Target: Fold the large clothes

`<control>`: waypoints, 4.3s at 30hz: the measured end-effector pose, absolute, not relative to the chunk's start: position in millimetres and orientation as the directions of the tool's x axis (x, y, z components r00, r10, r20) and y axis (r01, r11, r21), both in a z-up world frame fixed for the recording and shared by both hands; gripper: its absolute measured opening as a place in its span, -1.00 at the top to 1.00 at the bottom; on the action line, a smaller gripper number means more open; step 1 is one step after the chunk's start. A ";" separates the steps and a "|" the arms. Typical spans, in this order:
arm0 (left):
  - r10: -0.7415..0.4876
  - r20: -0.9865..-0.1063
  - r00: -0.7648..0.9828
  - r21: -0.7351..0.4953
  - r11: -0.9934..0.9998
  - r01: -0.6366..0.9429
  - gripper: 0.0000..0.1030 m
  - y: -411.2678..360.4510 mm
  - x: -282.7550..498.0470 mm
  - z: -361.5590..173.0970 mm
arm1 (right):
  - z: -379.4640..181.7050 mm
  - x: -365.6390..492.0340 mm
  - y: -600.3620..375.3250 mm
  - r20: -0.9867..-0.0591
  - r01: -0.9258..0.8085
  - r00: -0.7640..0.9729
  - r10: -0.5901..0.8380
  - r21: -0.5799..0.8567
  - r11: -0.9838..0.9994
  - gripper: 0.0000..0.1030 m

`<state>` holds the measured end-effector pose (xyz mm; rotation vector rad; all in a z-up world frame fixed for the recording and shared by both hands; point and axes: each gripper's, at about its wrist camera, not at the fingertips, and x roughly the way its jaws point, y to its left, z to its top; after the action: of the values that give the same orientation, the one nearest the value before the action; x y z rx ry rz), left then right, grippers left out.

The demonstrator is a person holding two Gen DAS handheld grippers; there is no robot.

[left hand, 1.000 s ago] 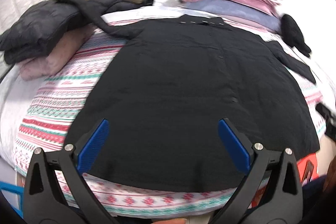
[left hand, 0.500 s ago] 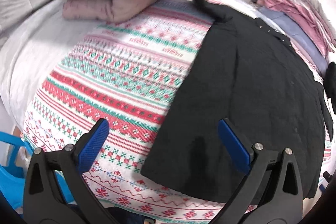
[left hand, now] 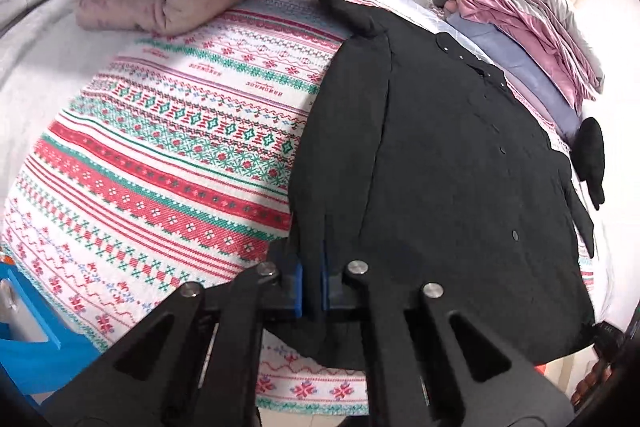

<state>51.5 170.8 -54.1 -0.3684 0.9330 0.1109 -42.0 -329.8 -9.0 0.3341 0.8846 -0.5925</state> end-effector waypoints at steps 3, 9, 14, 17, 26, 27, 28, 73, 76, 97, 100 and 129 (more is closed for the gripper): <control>-0.013 -0.829 0.559 -0.190 0.946 -0.261 0.85 165.4 56.0 -63.8 | -10.4 -36.8 -328.0 -0.805 0.618 0.475 -0.354 0.019 0.786 0.90; -0.012 -0.853 0.522 -0.215 0.918 -0.332 0.33 184.3 61.7 -70.7 | -29.2 -19.0 -331.7 -0.834 0.613 0.409 -0.372 -0.051 0.788 0.81; 0.024 -0.810 0.586 -0.250 0.889 -0.383 -0.27 190.8 58.3 -48.4 | -4.6 -31.9 -340.6 -0.755 0.696 0.500 -0.424 0.059 0.716 0.72; 0.052 -0.776 0.629 -0.254 0.887 -0.387 -0.34 179.0 62.5 -33.0 | 9.1 -28.0 -330.0 -0.683 0.713 0.555 -0.475 0.098 0.694 0.70; 0.019 -0.784 0.620 -0.184 0.947 -0.263 -0.41 111.8 96.8 -38.7 | -28.7 63.9 -246.0 -0.785 0.420 0.595 -0.171 0.123 0.899 0.69; 0.024 -0.785 0.619 -0.170 0.953 -0.252 -0.41 107.9 100.3 -39.0 | -32.5 73.1 -236.3 -0.794 0.393 0.585 -0.167 0.097 0.914 0.69; 0.035 -0.782 0.622 -0.158 0.955 -0.251 -0.41 107.0 105.3 -38.3 | -34.8 79.8 -229.1 -0.798 0.371 0.579 -0.169 0.073 0.926 0.69; 0.277 -0.584 0.763 -0.223 0.849 -0.479 0.86 222.7 353.0 98.6 | -86.8 178.2 -203.7 -0.829 0.240 0.559 -0.034 0.122 0.963 -0.43; 0.137 -0.529 0.838 -0.292 0.897 -0.331 0.86 169.7 343.6 112.7 | -86.3 177.4 -204.7 -0.825 0.248 0.564 -0.030 0.134 0.960 -0.43; -0.396 -0.702 0.592 -0.486 0.874 0.008 -0.31 -1.7 294.9 -28.3 | -73.2 157.8 -267.9 -0.781 0.453 0.620 -0.074 0.280 0.846 -0.44; -0.308 -0.757 0.576 -0.449 0.886 -0.115 -0.34 31.1 268.7 -34.1 | -73.1 158.5 -263.3 -0.784 0.438 0.617 -0.067 0.272 0.857 -0.44; -0.103 -0.867 0.488 -0.207 0.965 -0.163 -0.59 59.1 235.3 -76.8 | -34.2 89.0 -602.1 -0.610 0.609 0.777 -0.157 0.664 0.434 -0.45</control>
<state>235.3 59.1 -76.8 -0.2768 1.0644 0.0368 89.0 -602.1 -34.2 1.0182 0.5059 -0.5028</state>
